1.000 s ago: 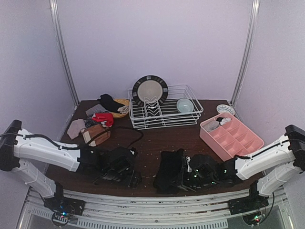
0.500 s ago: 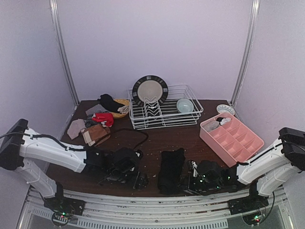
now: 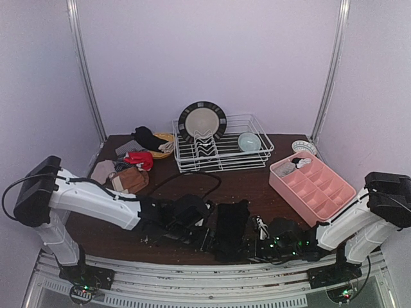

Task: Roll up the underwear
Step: Adjust the underwear at the center of the board.

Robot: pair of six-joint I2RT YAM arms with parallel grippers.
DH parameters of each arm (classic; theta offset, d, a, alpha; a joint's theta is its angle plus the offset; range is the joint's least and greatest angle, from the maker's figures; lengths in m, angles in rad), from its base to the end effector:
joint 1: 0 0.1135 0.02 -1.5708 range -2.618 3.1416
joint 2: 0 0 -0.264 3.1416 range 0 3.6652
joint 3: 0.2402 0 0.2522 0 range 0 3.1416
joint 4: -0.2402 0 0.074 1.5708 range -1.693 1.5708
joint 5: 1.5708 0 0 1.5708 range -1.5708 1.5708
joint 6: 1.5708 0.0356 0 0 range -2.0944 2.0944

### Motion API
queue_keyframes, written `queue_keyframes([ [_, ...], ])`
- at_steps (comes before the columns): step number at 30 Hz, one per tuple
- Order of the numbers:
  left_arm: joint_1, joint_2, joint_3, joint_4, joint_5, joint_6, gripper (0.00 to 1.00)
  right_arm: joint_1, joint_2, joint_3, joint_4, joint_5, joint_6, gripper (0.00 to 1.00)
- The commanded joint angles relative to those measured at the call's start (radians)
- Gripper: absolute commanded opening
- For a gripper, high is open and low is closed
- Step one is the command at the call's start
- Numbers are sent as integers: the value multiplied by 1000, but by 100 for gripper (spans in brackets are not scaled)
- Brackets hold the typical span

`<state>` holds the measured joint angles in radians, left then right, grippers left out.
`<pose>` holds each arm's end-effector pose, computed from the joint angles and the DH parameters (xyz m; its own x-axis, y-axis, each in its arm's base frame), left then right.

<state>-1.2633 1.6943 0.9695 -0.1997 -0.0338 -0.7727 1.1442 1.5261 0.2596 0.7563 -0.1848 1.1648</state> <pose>0.1046 -0.3253 0.1705 -0.8337 0.3201 -0.4500 0.5090 0.7616 -0.4011 0.0909 0.2157 0.1083 -0.9629 0.0640 -0.2622 -0.1940 0.5114 0.8371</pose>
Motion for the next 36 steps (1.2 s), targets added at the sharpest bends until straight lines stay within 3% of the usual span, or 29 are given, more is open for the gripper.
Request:
queue_keyframes([
  [1,2,77,57,68,70,25,57,-5,9,-37,-30,-2,-37,0],
  [5,2,132,75,98,105,21,47,-5,13,-52,-37,-4,-54,0],
  [11,-1,196,105,102,131,41,21,-3,0,-53,-44,-28,-69,0],
  [12,-7,204,106,103,131,49,20,-3,-15,-45,-60,-36,-73,5],
  [15,-25,217,105,91,112,65,19,9,-104,6,-198,-34,-103,36],
  [19,-35,219,90,89,110,81,20,22,-276,115,-492,36,-184,49],
  [22,-38,212,80,90,105,89,20,17,-363,175,-641,149,-230,48],
  [25,-40,204,71,91,103,98,20,-31,-390,206,-693,206,-259,41],
  [28,-42,197,63,89,97,101,20,-94,-332,249,-699,163,-285,34],
  [32,-47,196,64,80,93,104,21,-134,-214,284,-678,111,-315,31],
  [36,-57,186,60,80,83,104,31,-176,-118,266,-606,94,-321,30],
])
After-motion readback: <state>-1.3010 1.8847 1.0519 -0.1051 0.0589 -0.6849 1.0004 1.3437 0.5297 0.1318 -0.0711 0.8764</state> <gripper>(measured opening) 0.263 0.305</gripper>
